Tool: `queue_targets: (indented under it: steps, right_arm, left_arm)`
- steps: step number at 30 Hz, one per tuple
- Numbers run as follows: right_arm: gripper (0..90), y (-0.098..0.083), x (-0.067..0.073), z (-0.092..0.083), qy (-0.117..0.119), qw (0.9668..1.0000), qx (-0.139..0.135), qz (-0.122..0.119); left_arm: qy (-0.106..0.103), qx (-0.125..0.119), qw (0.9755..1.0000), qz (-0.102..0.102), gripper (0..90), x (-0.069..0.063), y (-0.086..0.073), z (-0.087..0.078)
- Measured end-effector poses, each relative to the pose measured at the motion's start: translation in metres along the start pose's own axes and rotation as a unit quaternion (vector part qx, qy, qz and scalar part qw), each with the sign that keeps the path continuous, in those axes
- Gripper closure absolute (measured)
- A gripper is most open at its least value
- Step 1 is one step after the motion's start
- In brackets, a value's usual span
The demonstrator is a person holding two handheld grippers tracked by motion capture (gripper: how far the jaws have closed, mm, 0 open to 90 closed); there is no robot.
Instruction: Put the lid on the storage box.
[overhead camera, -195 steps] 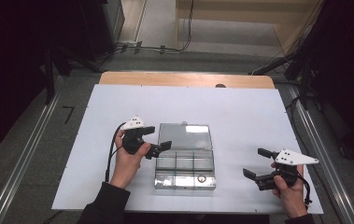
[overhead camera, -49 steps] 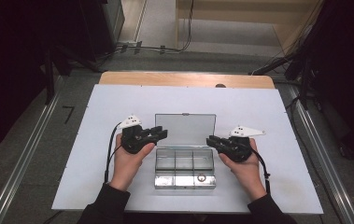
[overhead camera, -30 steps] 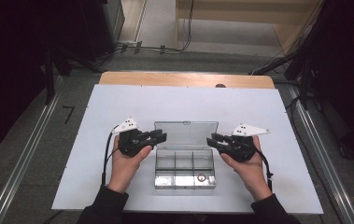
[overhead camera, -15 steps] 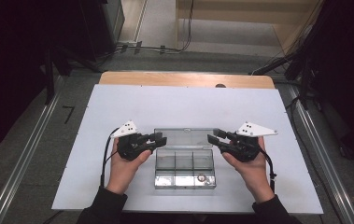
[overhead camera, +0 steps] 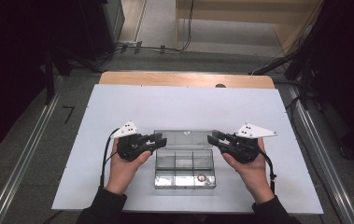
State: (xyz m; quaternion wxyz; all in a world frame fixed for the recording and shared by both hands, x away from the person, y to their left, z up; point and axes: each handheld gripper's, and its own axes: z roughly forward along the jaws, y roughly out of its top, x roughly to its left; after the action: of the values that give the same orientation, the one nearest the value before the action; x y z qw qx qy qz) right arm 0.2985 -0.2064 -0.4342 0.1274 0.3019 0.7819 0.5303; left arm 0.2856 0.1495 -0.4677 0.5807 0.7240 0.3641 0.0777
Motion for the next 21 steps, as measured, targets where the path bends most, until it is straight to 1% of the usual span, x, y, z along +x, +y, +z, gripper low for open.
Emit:
queue_targets:
  steps: [6,8,11,14,16,19,21]
  right_arm:
    - [66.1,0.000,0.001,-0.001,0.001,1.0000,0.000,0.001]
    - [66.1,-0.001,0.001,-0.001,0.002,1.0000,0.000,0.000]
    - [66.1,-0.001,0.002,-0.001,0.001,1.0000,0.002,0.000]
    - [66.1,-0.001,0.003,-0.002,0.001,1.0000,0.002,-0.001]
    - [66.1,-0.001,0.003,-0.002,0.002,1.0000,0.001,-0.002]
    - [66.1,-0.002,0.003,-0.002,0.002,1.0000,0.002,-0.004]
    - [66.0,-0.002,0.004,-0.003,0.001,1.0000,0.003,-0.003]
  left_arm:
    - [0.009,0.004,0.9999,-0.005,61.1,-0.003,0.001,-0.001]
    - [0.013,0.005,0.9999,-0.006,58.7,-0.005,0.001,-0.003]
    - [0.030,0.008,0.9995,0.008,58.6,-0.009,0.001,-0.007]
    - [0.038,0.006,0.9992,0.009,58.9,-0.011,0.001,-0.014]
    - [0.042,0.005,0.9991,0.010,60.7,-0.011,0.000,-0.019]
    - [0.058,0.003,0.9983,0.008,66.3,-0.012,-0.003,-0.027]
    - [0.059,0.000,0.9982,0.002,71.8,-0.010,-0.007,-0.032]
